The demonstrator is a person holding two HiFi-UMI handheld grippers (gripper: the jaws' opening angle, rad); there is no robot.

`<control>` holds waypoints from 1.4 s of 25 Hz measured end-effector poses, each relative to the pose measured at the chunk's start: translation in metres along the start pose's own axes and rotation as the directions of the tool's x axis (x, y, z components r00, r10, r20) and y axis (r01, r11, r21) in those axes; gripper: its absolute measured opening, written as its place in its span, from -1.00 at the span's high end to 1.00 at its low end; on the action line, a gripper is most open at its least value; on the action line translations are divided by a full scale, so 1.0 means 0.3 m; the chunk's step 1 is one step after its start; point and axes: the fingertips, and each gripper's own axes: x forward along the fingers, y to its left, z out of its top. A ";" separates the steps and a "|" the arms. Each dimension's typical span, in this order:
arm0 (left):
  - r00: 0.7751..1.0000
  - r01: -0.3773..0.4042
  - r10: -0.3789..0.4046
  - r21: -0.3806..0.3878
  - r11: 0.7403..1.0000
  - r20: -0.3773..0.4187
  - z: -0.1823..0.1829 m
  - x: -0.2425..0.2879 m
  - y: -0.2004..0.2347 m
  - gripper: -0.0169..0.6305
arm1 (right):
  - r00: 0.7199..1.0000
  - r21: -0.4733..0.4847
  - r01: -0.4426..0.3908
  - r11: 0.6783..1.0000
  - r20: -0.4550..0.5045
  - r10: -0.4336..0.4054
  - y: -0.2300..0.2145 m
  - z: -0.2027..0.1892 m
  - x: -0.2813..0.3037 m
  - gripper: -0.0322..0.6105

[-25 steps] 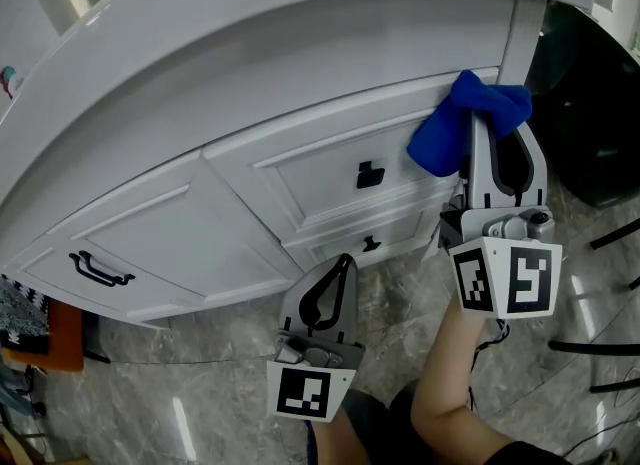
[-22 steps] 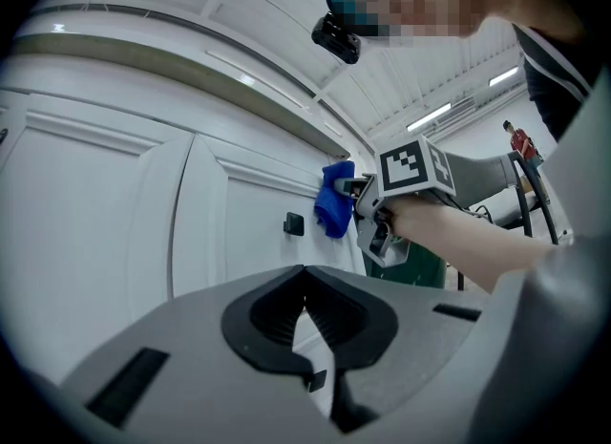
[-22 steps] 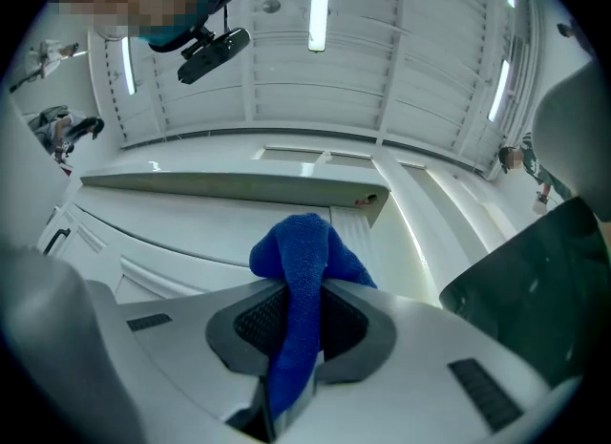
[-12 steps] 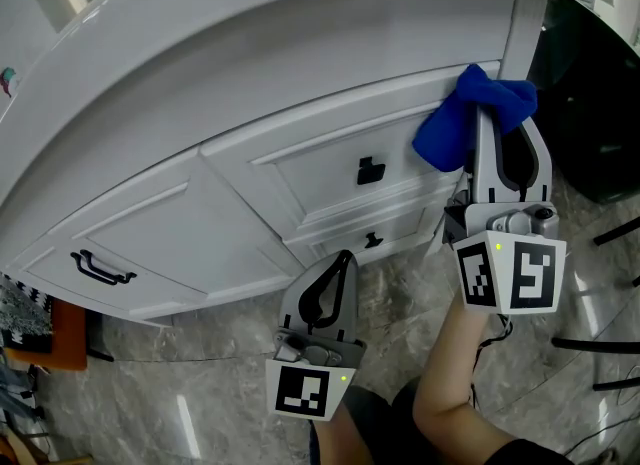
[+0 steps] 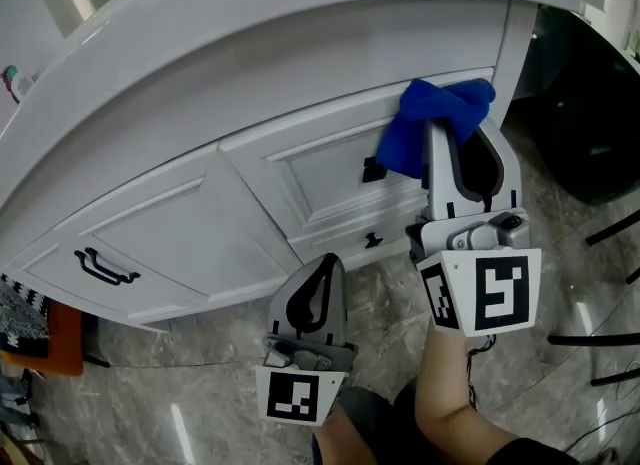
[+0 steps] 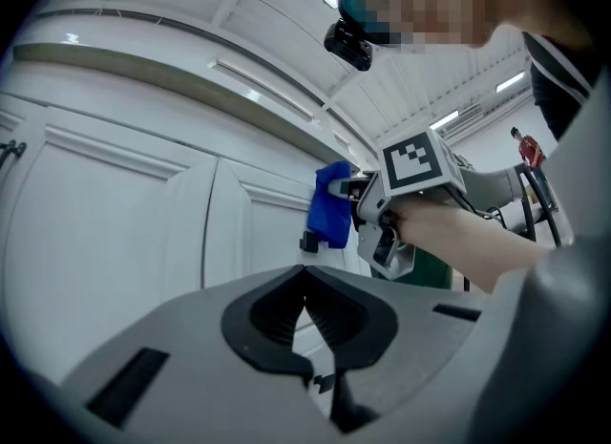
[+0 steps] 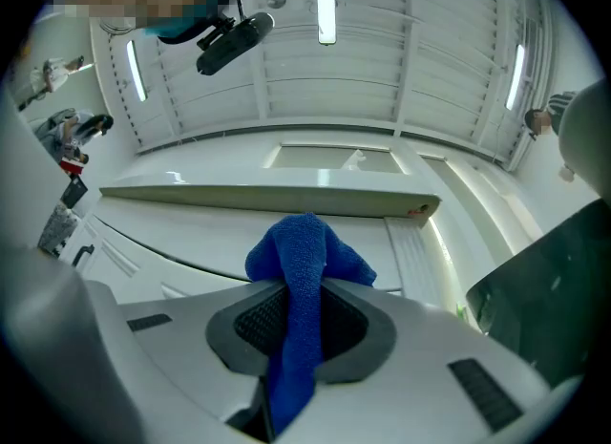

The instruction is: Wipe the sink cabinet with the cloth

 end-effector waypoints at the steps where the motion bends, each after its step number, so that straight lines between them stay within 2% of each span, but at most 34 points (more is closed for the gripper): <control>1: 1.000 -0.003 0.003 0.015 1.000 0.008 0.010 -0.009 0.009 0.93 | 0.999 0.011 -0.032 0.999 0.004 0.032 0.041 0.009 0.004 0.71; 3: 1.000 -0.003 0.002 0.044 0.999 0.024 0.028 -0.028 0.025 0.93 | 0.995 0.036 -0.096 0.995 0.015 0.095 0.120 0.031 0.010 0.71; 8: 0.999 -0.045 0.045 0.045 0.998 0.010 0.036 -0.072 0.078 0.93 | 0.976 0.081 -0.218 0.973 0.030 0.216 0.299 0.069 0.008 0.71; 13: 0.997 -0.079 0.079 0.039 0.996 -0.001 0.043 -0.105 0.108 0.93 | 0.942 0.195 -0.332 0.923 0.016 0.335 0.464 0.068 0.000 0.71; 17: 0.995 -0.099 0.100 0.053 0.994 -0.008 0.044 -0.120 0.130 0.93 | 0.911 0.222 -0.396 0.891 -0.028 0.412 0.562 0.014 -0.003 0.71; 20: 0.993 -0.110 0.112 0.058 0.992 -0.024 0.040 -0.138 0.151 0.93 | 0.903 0.229 -0.402 0.887 -0.065 0.426 0.585 -0.040 0.002 0.71; 25: 0.993 -0.119 0.120 0.043 0.992 -0.009 0.057 -0.168 0.180 0.93 | 0.911 0.280 -0.389 0.878 -0.024 0.412 0.574 -0.060 0.018 0.71; 31: 0.991 -0.130 0.132 0.069 0.989 -0.024 0.050 -0.170 0.189 0.93 | 0.919 0.244 -0.378 0.893 -0.021 0.395 0.575 -0.054 0.019 0.71; 33: 0.991 -0.126 0.129 0.086 0.988 -0.032 0.045 -0.160 0.182 0.93 | 0.920 0.219 -0.370 0.903 -0.048 0.389 0.579 -0.067 0.011 0.71; 35: 0.990 -0.121 0.129 0.122 0.985 -0.057 0.032 -0.146 0.173 0.93 | 0.908 0.158 -0.389 0.908 -0.103 0.407 0.585 -0.096 -0.004 0.71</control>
